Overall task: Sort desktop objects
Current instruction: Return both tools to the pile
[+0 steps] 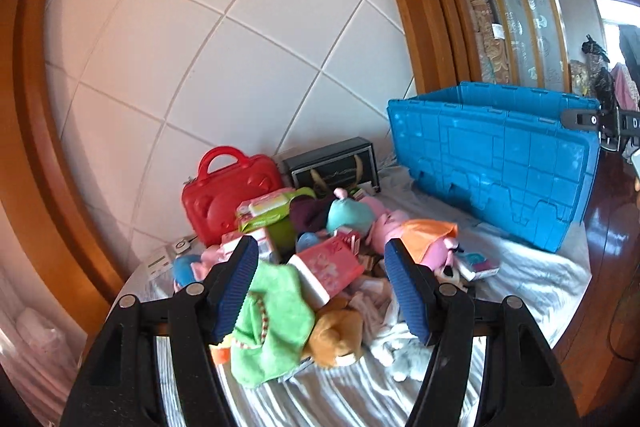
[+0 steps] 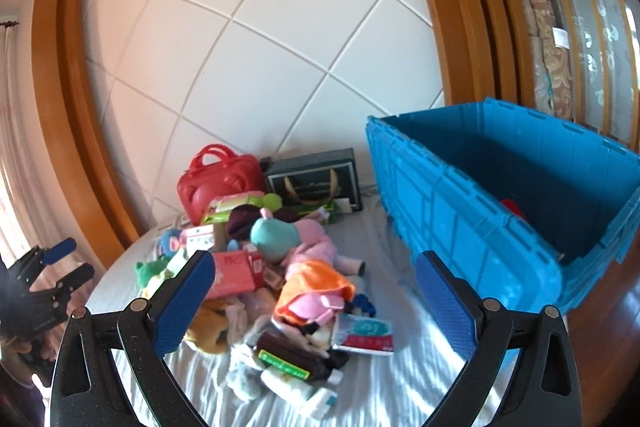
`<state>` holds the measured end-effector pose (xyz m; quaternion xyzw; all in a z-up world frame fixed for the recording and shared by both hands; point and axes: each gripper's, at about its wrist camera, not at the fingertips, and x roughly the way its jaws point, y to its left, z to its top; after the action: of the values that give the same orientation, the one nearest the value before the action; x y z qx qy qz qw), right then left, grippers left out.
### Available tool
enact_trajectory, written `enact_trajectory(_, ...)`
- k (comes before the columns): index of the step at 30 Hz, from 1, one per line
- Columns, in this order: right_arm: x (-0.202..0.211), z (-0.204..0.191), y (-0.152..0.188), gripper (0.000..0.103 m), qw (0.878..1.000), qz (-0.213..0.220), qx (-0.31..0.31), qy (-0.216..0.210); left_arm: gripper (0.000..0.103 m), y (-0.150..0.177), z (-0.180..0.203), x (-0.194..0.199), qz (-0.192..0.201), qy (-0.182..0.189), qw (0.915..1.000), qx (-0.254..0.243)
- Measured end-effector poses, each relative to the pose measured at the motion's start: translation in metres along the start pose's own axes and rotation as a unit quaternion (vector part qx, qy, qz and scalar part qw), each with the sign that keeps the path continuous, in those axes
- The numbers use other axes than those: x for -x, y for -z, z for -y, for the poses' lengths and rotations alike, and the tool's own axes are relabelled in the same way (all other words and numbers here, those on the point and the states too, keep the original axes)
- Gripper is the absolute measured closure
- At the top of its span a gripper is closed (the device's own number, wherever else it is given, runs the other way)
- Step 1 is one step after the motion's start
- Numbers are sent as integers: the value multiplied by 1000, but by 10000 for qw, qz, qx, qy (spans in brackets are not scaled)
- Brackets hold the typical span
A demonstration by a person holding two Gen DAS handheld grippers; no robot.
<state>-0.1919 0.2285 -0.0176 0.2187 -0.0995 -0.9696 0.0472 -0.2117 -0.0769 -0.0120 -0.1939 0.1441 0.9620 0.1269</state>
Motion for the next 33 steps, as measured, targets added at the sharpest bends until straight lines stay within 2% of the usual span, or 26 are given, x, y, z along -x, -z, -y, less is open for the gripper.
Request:
enact_trajectory(5, -32, -43, 18, 1, 9990, -324, 66, -284, 38, 41, -34, 2, -409, -137, 9989, 178)
enact_trajectory(10, -58, -75, 36, 1, 9965, -640, 230, -480, 38, 62, -54, -13, -692, -199, 9965, 433)
enact_trajectory(15, -81, -78, 46, 1, 9938, -878, 350, -583, 38, 77, -58, -34, -927, -314, 9936, 555)
enact_trajectory(19, -106, -78, 48, 1, 9887, -1131, 450, -872, 38, 85, -58, -58, -1218, -397, 9894, 685)
enact_trajectory(23, -130, -88, 55, 1, 9809, -1267, 713, -1294, 38, 98, -52, -79, -1188, -482, 9896, 659)
enact_trajectory(29, -170, -118, 85, 2, 9637, -1906, 946, -1612, 38, 131, -49, -114, -1570, -312, 9843, 749)
enact_trajectory(33, -182, -136, 95, 2, 9596, -2043, 1090, -1601, 38, 156, -53, -136, -1696, -41, 9823, 797)
